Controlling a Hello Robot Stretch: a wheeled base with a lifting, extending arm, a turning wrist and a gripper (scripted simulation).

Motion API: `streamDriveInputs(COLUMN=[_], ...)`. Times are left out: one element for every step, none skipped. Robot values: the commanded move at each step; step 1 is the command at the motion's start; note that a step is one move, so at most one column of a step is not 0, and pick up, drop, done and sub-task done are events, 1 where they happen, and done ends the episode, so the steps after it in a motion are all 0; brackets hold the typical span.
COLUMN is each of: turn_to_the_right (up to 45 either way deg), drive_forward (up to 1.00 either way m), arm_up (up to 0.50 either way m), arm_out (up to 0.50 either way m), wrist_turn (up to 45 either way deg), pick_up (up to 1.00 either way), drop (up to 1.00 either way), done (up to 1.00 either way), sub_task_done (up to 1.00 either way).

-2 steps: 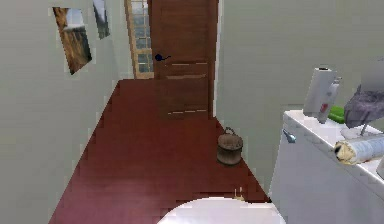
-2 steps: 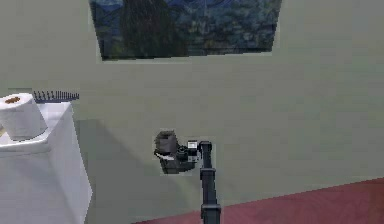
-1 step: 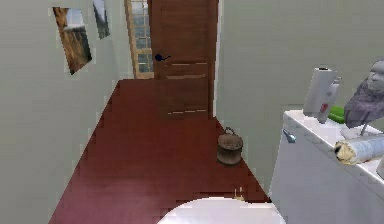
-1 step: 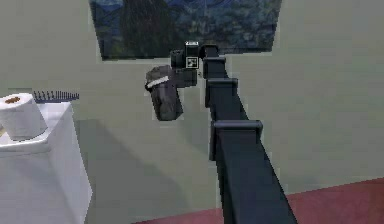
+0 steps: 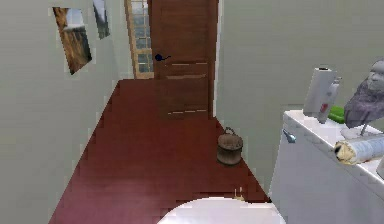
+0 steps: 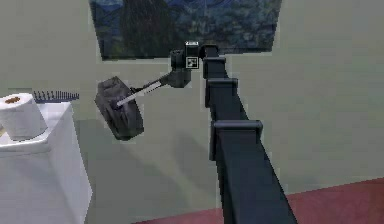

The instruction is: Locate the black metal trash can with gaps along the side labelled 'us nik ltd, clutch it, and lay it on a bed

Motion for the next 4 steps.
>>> streamDriveInputs(turn_to_the_right=[0.0,0.0,0.0,-45.0], drive_forward=[0.00,0.00,0.00,0.00], arm_up=[0.00,0.00,0.00,0.00], arm_out=[0.00,0.00,-0.42,0.00], wrist_turn=[-45.0,-15.0,0.0,0.0], pick_up=[0.00,0.00,0.00,0.00], drop=[0.00,0.00,0.00,0.00], done=[0.00,0.00,0.00,0.00], sub_task_done=[0.00,0.00,0.00,0.00])
